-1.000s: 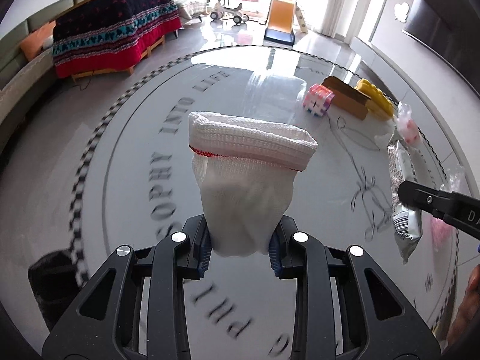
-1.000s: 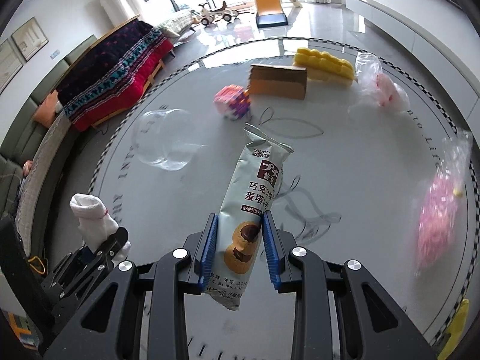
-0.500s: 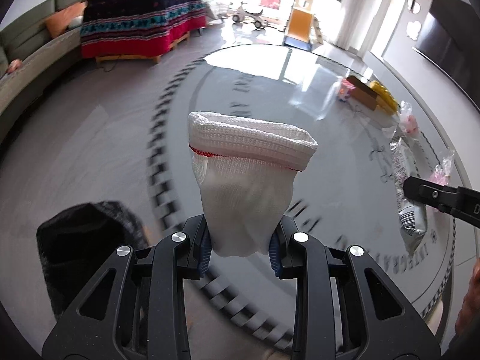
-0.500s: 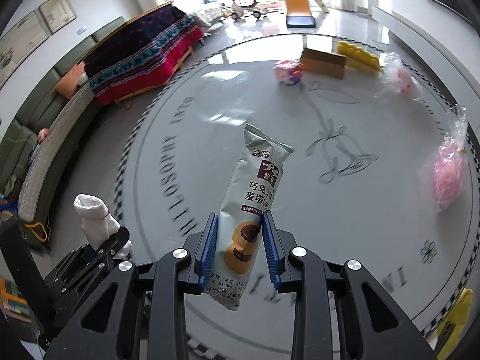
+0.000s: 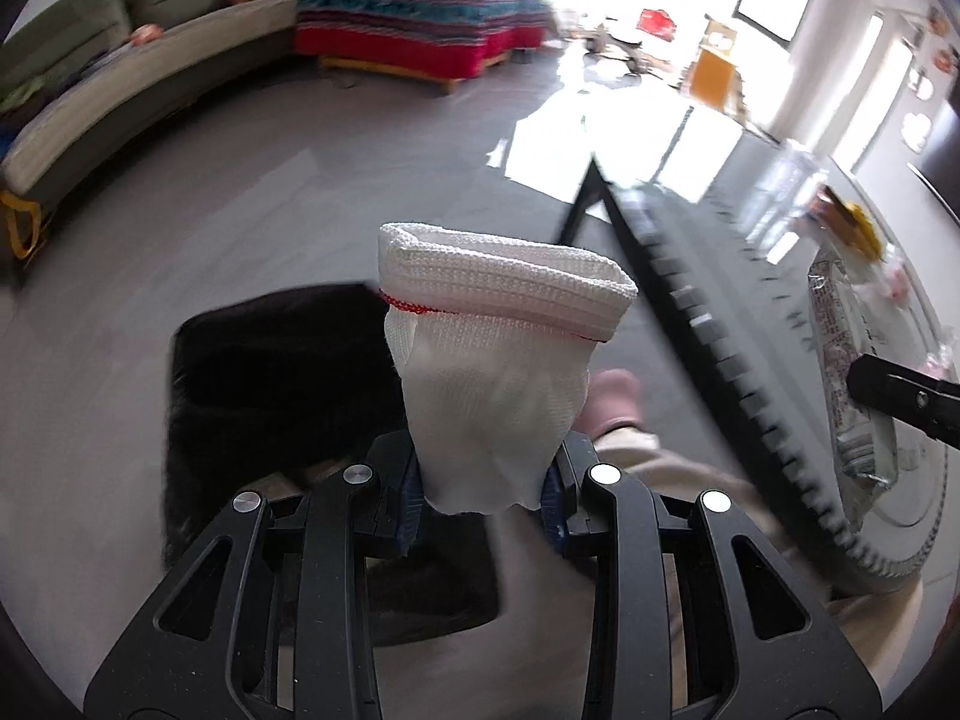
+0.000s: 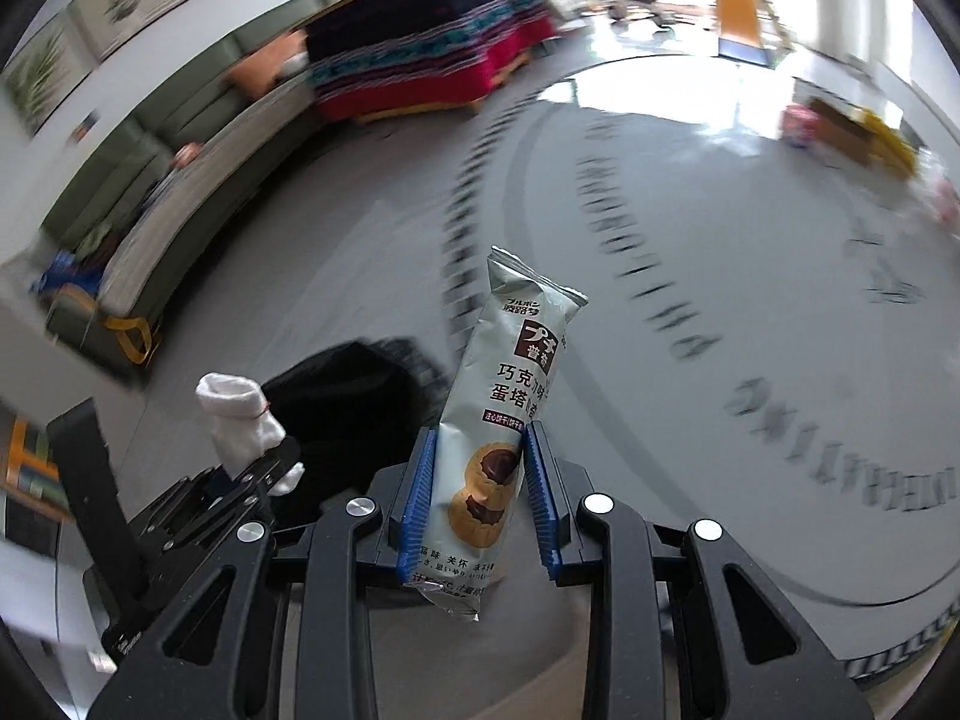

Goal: Collect trash
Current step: 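Carry the towel and packet to the black bin and open both grippers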

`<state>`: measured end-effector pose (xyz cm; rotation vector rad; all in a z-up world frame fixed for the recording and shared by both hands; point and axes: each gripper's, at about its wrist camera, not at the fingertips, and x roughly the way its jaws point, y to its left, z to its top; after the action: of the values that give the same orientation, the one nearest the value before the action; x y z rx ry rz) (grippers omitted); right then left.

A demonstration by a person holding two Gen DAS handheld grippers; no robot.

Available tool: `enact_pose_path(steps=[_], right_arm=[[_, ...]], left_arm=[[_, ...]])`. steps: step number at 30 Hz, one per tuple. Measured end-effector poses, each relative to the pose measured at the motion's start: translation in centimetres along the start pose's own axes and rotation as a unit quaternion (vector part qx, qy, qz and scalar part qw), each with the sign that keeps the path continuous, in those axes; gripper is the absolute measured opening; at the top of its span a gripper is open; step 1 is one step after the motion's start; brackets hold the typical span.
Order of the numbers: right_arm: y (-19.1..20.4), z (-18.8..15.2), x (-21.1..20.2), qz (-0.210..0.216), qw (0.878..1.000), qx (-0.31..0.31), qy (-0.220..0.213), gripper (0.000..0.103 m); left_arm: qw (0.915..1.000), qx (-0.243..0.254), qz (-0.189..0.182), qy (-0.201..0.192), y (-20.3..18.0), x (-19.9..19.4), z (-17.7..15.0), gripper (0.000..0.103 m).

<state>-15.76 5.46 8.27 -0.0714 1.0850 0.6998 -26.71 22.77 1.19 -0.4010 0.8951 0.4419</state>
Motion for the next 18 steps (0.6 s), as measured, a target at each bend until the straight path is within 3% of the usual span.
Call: enact_pose_path(steps=[6,13,14,15,16,17,18], right_arm=[[6.5,-3.5,3.6,0.052,0.997,-0.049,0.037,0.032],[11.6,-5.0,6.8,0.045,0.989,-0.117,0.074,0.032],[12.3,-4.8,7.1,0.043,0.988,-0.126,0.074,0.032],[12.7,-4.6,7.2,0.043,0.988,-0.129,0.073,0.032],[13.1,-4.4,7.3,0.046,0.987,-0.133,0.072,0.032],[13.5,-4.2,7.3,0.054,0.986,-0.138,0.072,0.035],[13.9,-4.1,7.4,0.059,0.986,-0.141,0.072,0.045]], left_arm=[[0.9972,-0.059,0.045,0.010,6.8,-0.5,-2.9,0.032],[0.9911,-0.099,0.087,0.019,10.5,-0.3,-4.2,0.033],[0.9894,-0.105,0.098,0.016,10.9,-0.5,-4.3,0.046],[0.9877,-0.113,0.108,0.012,11.2,-0.5,-4.3,0.072],[0.9856,-0.123,0.116,0.004,11.5,-0.7,-4.5,0.089],[0.9842,-0.130,0.120,-0.005,12.1,-0.9,-4.4,0.097],[0.9819,-0.138,0.129,-0.016,12.6,-1.3,-4.6,0.097]])
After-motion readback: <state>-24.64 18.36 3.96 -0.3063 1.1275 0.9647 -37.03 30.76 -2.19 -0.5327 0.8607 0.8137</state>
